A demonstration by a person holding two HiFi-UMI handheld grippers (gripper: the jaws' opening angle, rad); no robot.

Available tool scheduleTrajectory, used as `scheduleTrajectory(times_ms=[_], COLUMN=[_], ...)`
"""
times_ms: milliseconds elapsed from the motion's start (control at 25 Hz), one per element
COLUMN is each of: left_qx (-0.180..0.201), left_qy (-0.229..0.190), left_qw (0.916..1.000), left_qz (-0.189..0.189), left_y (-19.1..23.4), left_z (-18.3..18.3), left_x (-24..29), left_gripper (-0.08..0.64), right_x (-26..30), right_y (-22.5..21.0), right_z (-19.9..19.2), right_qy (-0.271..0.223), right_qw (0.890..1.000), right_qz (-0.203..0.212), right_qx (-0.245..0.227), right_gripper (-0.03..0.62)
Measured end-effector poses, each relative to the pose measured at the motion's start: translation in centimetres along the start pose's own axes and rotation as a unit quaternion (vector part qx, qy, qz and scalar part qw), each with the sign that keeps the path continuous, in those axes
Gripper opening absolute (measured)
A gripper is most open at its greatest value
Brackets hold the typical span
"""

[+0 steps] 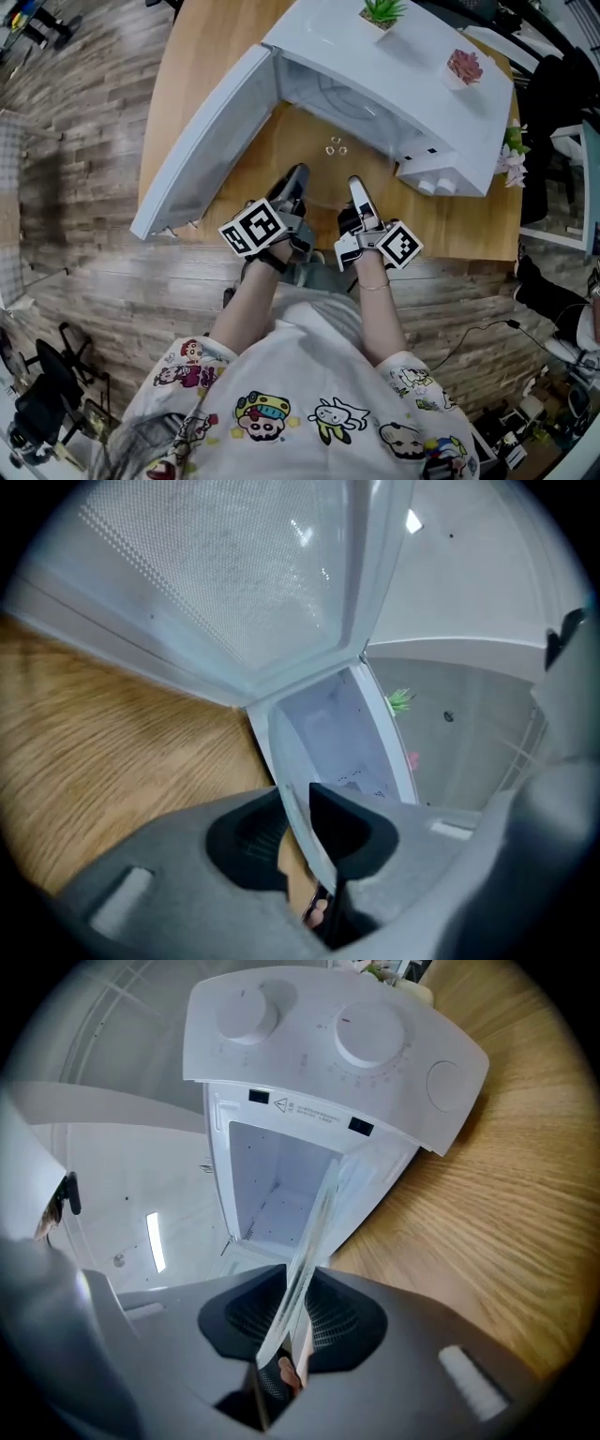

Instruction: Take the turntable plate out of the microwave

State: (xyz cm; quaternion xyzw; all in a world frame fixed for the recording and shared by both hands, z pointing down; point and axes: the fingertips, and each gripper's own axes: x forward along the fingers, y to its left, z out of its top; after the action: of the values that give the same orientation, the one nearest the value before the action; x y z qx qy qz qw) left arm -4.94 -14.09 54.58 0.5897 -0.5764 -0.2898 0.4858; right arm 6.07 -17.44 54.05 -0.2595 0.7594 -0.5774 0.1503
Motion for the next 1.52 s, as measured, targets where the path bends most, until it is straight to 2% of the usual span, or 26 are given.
scheduleTrajectory(times_ms=[240, 360, 960, 1400, 1520], left_qx=[-0.002, -0.004, 0.008, 0.009, 0.009], left_qy=[-0.022, -0.029, -0.048, -0.041, -0.039], left_qw=[0.9998, 0.9996, 0.9983, 0.9974, 0.9978], left_qz=[0.000, -0.004, -0.034, -0.059, -0.054], left_y=[-1.6, -2.8, -8.7, -11.8, -11.6], left_z=[-1.7, -3.1, -6.8, -10.0, -10.4], left_x=[-3.4, -5.2, -13.7, -19.1, -20.5], left_gripper=[0.069, 0.066, 0.063, 0.063, 0.063], right_x=[-3.0, -4.9, -12.8, -18.7, -19.7], right_y=[1.5, 2.6, 8.8, 12.3, 12.8], right_z=[-1.1, -1.6, -4.0, -5.8, -6.6], right_qy=[0.032, 0.042, 0.058, 0.069, 0.071], right_qw=[0.999, 0.999, 0.995, 0.993, 0.993], right_qz=[0.012, 0.024, 0.075, 0.080, 0.079], right_qx=[-0.020, -0.014, -0.028, -0.052, -0.055], right_gripper=[0.078, 0.078, 0.078, 0.078, 0.078])
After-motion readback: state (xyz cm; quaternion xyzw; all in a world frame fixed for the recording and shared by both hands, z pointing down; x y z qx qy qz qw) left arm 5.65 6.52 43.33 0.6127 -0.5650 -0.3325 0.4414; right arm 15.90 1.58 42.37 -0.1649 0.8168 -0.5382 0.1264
